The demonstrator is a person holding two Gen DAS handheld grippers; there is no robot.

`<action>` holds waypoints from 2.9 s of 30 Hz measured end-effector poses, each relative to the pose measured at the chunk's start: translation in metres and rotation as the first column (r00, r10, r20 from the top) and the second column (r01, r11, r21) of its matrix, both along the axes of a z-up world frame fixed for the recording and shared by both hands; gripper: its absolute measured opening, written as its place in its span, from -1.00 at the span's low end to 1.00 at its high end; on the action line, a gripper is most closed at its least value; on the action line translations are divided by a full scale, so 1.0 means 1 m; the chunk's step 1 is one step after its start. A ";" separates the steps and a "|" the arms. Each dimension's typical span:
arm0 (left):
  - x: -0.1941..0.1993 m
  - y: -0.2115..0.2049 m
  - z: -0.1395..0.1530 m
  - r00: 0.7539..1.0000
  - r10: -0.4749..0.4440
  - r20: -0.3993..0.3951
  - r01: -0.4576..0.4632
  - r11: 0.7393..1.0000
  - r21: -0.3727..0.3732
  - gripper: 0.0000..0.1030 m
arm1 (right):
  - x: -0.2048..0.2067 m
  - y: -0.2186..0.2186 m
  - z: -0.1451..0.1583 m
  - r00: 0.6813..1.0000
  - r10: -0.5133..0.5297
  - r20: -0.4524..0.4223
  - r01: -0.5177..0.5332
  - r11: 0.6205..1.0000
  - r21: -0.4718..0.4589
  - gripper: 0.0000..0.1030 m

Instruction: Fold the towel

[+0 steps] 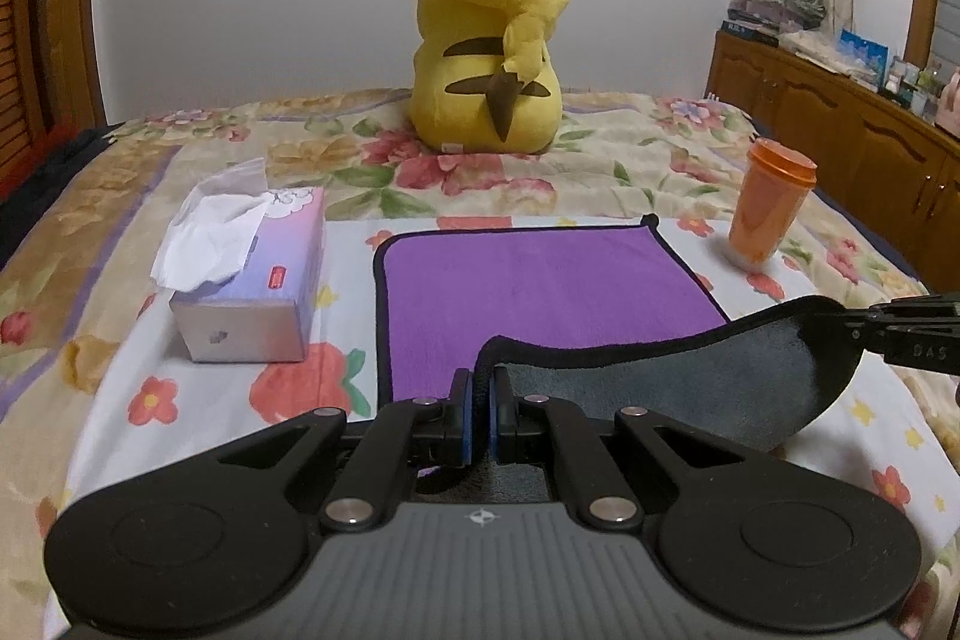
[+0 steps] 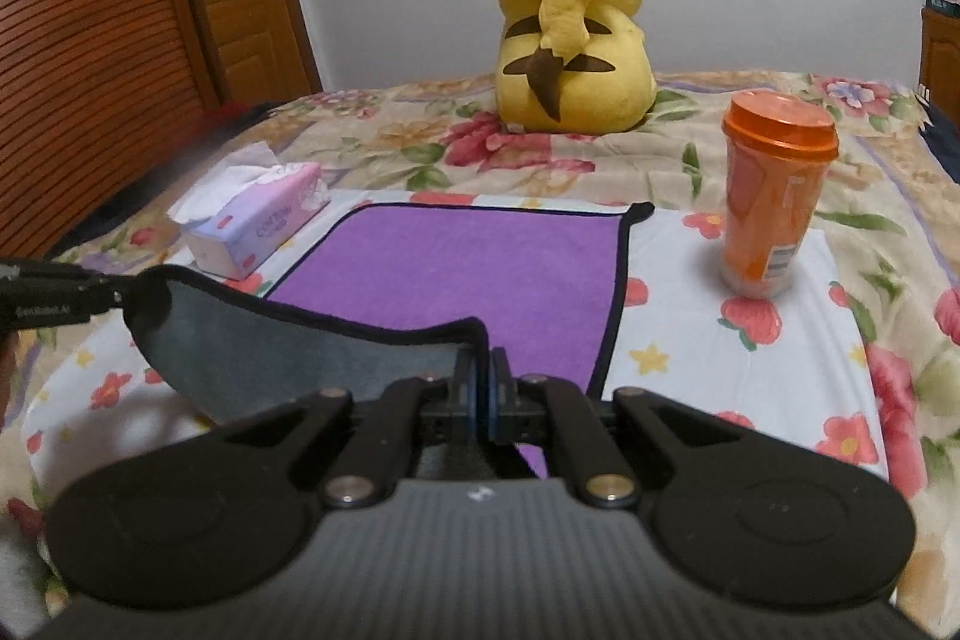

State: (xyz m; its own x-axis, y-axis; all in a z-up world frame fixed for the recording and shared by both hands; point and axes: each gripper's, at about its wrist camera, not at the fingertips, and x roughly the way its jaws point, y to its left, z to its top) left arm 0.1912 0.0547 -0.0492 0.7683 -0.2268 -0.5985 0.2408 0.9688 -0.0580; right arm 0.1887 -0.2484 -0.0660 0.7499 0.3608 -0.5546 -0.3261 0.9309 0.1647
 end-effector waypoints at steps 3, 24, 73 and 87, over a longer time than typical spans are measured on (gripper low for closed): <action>0.005 -0.001 0.000 1.000 -0.005 0.005 0.005 1.000 0.000 -0.84 | 0.004 0.000 0.000 1.000 0.002 0.003 -0.002 1.000 -0.003 -0.92; 0.033 -0.003 -0.014 1.000 -0.014 -0.008 0.014 1.000 0.025 -0.84 | 0.033 -0.003 -0.012 1.000 0.021 0.000 -0.021 0.999 -0.027 -0.92; 0.119 -0.017 0.028 0.992 -0.007 0.124 0.007 1.000 0.006 -0.84 | 0.102 -0.012 0.023 0.990 0.028 0.135 -0.022 0.999 -0.042 -0.92; 0.167 -0.011 0.001 0.995 0.049 0.086 -0.051 0.999 0.018 -0.84 | 0.146 -0.001 0.003 0.992 0.015 0.126 0.001 0.992 -0.125 -0.92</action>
State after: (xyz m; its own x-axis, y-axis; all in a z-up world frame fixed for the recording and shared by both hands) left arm 0.3580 0.0435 -0.0483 0.8271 -0.1755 -0.5339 0.1952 0.9806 -0.0201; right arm 0.3350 -0.2497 -0.0633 0.8143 0.3006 -0.4966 -0.3437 0.9391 0.0050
